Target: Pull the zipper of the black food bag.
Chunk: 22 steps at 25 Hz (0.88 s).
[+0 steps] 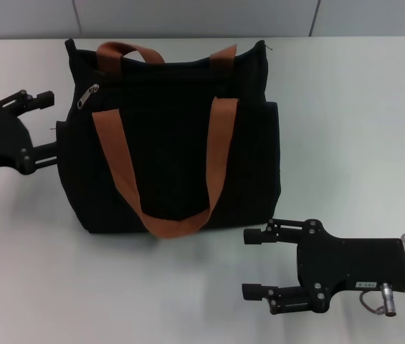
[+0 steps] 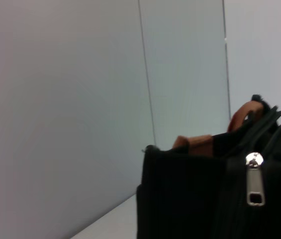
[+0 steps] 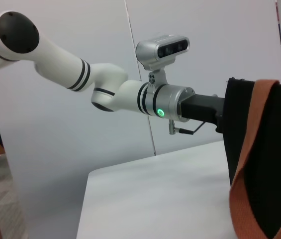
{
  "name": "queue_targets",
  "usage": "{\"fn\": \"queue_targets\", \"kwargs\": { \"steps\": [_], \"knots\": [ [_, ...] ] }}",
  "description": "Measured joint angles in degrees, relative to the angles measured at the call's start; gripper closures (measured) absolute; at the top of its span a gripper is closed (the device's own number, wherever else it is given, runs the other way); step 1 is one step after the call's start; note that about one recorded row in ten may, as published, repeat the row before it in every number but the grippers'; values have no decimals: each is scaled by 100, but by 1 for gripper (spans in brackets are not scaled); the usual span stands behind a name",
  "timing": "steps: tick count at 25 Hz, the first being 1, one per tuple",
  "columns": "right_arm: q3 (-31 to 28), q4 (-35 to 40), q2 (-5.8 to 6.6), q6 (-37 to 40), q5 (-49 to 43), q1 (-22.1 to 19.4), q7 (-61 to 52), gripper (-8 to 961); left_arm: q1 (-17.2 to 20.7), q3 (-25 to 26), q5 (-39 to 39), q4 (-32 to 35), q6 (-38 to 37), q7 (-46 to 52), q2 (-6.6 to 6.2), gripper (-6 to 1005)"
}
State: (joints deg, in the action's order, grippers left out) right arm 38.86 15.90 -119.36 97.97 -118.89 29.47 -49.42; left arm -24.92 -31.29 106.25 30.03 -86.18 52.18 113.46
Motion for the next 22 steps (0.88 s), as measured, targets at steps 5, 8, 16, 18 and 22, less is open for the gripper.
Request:
{"fn": "queue_targets", "kwargs": {
  "steps": [5,8,16,18,22],
  "knots": [
    [-2,-7,0,3,41,-30,0,177,-38,25,-20,45,151,-56,57,169],
    [-2,0,0,3,62,-29,-10,177,-59,106,-360,65,141,-305,86,169],
    [-2,10,0,17,110,-18,-41,177,6,121,-646,73,128,-841,250,286],
    [-2,10,0,23,111,-16,-42,177,21,123,-735,73,92,-876,264,438],
    [-1,10,0,29,113,-12,-44,178,57,124,-832,64,-134,-925,249,583]
  ]
}}
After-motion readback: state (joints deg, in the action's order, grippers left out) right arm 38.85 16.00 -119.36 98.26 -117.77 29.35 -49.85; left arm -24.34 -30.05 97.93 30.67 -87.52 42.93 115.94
